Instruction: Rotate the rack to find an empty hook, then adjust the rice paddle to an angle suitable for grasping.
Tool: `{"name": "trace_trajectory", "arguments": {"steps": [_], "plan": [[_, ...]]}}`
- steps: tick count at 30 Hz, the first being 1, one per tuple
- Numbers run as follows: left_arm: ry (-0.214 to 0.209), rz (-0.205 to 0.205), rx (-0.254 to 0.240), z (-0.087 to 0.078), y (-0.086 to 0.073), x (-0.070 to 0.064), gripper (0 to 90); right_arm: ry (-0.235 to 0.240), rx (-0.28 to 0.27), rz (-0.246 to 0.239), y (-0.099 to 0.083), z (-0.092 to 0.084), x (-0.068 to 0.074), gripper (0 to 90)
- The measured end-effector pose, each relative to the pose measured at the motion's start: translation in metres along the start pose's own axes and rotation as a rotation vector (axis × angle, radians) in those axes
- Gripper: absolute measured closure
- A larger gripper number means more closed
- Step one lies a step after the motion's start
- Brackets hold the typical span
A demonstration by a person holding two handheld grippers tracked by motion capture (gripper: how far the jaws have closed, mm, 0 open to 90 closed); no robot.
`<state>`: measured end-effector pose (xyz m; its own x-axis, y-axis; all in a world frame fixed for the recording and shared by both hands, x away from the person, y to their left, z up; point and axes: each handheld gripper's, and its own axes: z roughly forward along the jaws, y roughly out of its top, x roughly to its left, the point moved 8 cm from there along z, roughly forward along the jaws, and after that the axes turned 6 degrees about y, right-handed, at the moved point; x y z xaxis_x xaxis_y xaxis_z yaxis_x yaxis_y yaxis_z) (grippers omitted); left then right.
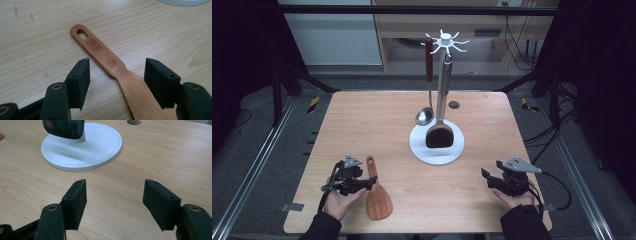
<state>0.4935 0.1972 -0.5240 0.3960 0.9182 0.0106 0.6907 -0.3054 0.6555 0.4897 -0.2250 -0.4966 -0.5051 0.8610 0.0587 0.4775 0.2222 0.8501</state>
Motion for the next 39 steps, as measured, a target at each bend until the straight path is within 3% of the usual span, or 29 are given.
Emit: {"name": "trace_trajectory", "arguments": {"steps": [5,19,31,39], "plan": [[0.013,-0.004,0.015,0.005,-0.001,-0.001,36.1,0.005,-0.004,0.015,0.0,-0.002,0.0,36.5],[0.067,0.013,0.067,0.03,0.003,-0.01,36.2,0.003,0.012,-0.001,0.0,0.003,-0.001,38.3],[0.102,0.009,0.095,0.035,0.001,-0.006,43.8,0.008,0.023,0.003,-0.001,0.005,-0.001,38.5],[0.098,-0.007,0.113,0.034,0.002,-0.001,48.9,0.011,0.027,-0.004,-0.001,0.005,0.0,38.6]]}}
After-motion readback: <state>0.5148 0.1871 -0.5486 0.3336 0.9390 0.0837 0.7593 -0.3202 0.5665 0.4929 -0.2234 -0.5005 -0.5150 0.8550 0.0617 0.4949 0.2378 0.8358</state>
